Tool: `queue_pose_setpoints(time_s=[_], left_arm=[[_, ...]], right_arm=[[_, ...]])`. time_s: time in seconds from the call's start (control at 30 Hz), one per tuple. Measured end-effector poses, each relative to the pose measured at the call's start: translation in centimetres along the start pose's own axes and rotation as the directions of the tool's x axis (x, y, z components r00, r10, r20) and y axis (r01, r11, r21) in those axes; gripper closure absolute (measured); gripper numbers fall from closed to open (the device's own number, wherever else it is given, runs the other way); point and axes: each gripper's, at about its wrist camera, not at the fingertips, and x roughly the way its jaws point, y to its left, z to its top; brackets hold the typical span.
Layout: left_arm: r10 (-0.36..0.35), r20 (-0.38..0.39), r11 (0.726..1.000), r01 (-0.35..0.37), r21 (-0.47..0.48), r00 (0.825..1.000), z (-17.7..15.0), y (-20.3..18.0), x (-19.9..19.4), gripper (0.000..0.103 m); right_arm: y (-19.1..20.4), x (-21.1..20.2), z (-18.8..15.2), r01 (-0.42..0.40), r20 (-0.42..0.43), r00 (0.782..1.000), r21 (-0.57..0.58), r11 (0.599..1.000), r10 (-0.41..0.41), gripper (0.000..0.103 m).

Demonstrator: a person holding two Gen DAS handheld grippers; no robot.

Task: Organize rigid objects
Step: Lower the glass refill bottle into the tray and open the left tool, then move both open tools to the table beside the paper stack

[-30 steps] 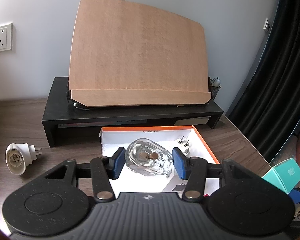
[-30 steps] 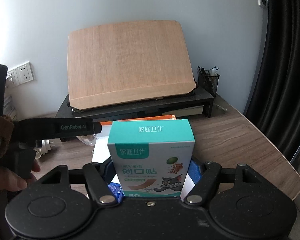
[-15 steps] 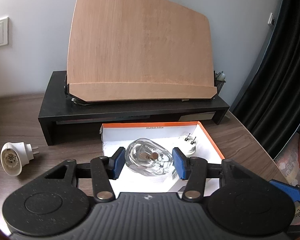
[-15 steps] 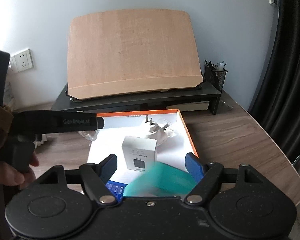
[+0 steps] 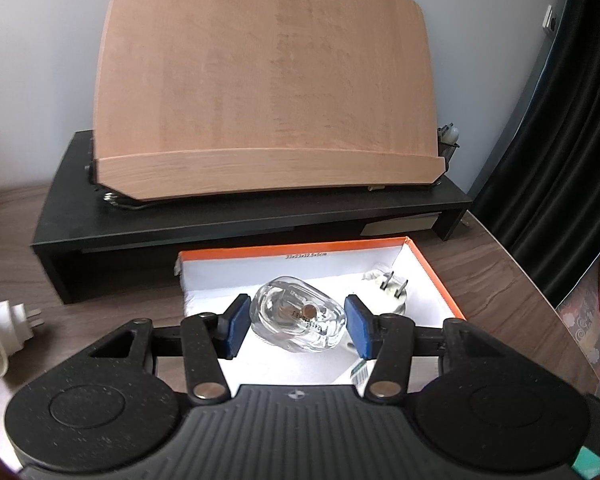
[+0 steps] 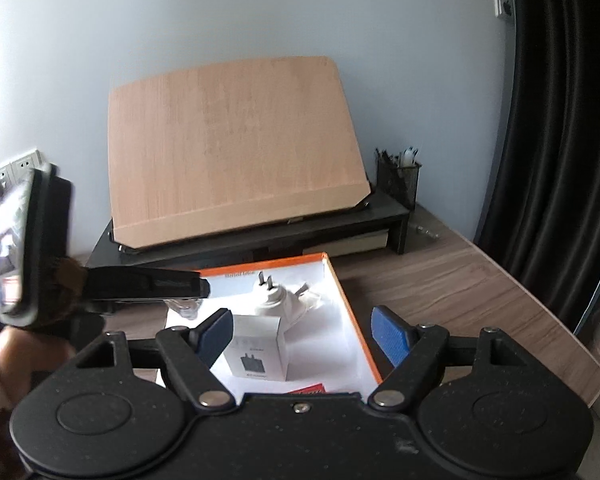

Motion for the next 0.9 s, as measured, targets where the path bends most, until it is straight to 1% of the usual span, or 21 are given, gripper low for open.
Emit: queue_pose_setpoints(time_s=[0.13,0.17,0.2,0.23,0.33,0.47,0.6,0.73,0.83,0.9], left_arm=[[-0.026,-0.012,1.0,0.026,-0.01,1.0,0.6,-0.2,1.3,0.051],[-0.03,-0.013,0.999,0.03,-0.013,0.999,0.8,-0.2,1.4,0.05],[-0.033,-0.013,0.999,0.033,-0.017,0.999,0.9,-0.3,1.3,0.044],[-0.036,-0.006,0.999,0.036,-0.019,0.999,0.9,-0.3,1.1,0.041],[-0.031,0.014,0.999,0.031,-0.017,0.999,0.9,-0.5,0.1,0.035],[-0.009,0.038,0.999,0.011,-0.05,0.999,0.6,-0.3,-1.6,0.03],[0.037,0.06,0.996,-0.032,-0.086,0.997,0.0,0.6,-3.7,0.027],[0.104,0.082,0.987,-0.092,-0.134,0.991,-1.1,2.3,-6.1,0.025],[0.172,0.094,0.973,-0.154,-0.172,0.981,-2.1,3.8,-8.0,0.022],[0.231,0.105,0.958,-0.207,-0.2,0.967,-3.0,5.1,-9.4,0.02]], right_arm=[[0.0,-0.4,-0.1,-0.002,0.006,1.0,-0.003,1.0,0.002,0.013],[0.0,-0.4,-0.1,-0.003,0.008,1.0,-0.005,1.0,0.003,0.013],[0.0,-0.5,-0.1,-0.002,0.011,1.0,-0.008,1.0,0.002,0.013],[0.1,-0.7,-0.1,-0.001,0.015,1.0,-0.01,1.0,0.001,0.013],[0.2,-0.8,0.0,-0.008,0.023,1.0,-0.009,1.0,0.008,0.013],[0.6,-1.1,0.1,-0.036,0.037,0.999,-0.023,0.999,0.037,0.013],[1.5,-1.3,0.1,-0.086,0.036,0.996,-0.046,0.995,0.087,0.012],[3.1,-1.3,-0.1,-0.154,0.028,0.987,-0.078,0.985,0.157,0.012],[4.8,-1.1,-0.3,-0.221,0.017,0.974,-0.108,0.969,0.224,0.012],[6.1,-1.0,-0.5,-0.265,0.007,0.963,-0.129,0.956,0.268,0.012]])
